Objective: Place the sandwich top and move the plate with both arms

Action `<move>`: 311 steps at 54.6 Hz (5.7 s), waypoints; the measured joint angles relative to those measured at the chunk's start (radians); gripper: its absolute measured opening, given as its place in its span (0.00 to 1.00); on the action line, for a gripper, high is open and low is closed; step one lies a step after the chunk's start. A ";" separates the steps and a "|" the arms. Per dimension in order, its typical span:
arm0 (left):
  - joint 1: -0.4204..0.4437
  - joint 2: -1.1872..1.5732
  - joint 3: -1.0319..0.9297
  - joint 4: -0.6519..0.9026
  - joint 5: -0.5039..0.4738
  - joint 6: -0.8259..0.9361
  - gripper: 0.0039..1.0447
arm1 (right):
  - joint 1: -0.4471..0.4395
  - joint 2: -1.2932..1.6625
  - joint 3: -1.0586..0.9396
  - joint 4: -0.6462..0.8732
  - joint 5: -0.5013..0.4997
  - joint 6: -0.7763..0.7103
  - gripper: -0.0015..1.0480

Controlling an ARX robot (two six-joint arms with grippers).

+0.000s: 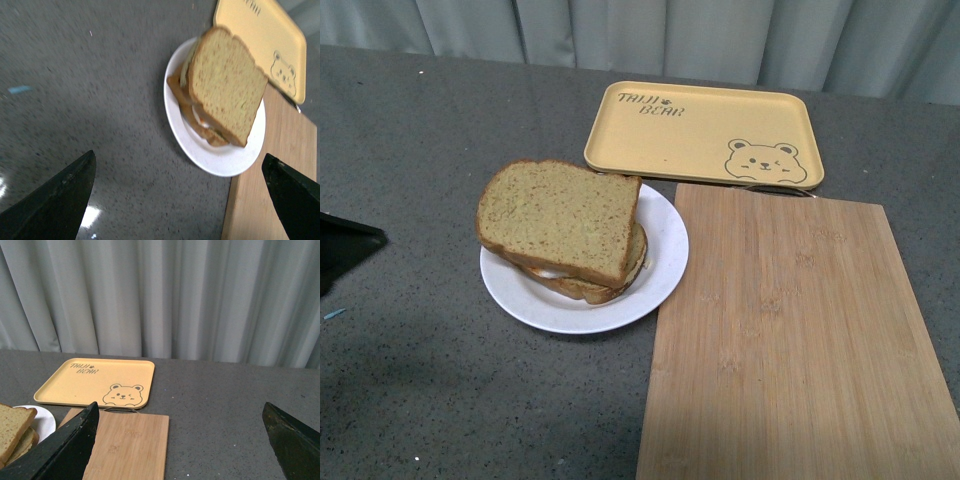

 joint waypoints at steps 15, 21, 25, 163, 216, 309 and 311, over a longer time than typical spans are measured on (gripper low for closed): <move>-0.070 0.380 0.110 0.110 0.032 -0.067 0.94 | 0.000 0.000 0.000 0.000 0.000 0.000 0.91; -0.080 0.454 0.157 0.116 0.035 -0.069 0.94 | 0.000 0.000 0.000 0.000 0.000 0.000 0.91; -0.085 0.485 0.183 0.119 0.037 -0.077 0.94 | 0.000 0.000 0.000 0.000 0.000 0.000 0.91; -0.235 1.156 1.295 0.077 0.291 -0.807 0.03 | 0.000 0.000 0.000 0.000 0.000 0.000 0.91; -0.257 0.928 0.971 0.263 -0.267 -0.057 0.73 | 0.000 0.000 0.000 0.000 0.000 0.000 0.91; 0.082 -0.669 -0.209 0.170 -0.161 0.544 0.03 | 0.000 0.000 0.000 0.000 0.000 0.000 0.91; 0.082 -0.704 -0.209 0.138 -0.161 0.544 0.03 | 0.000 0.000 0.000 0.000 0.000 0.000 0.91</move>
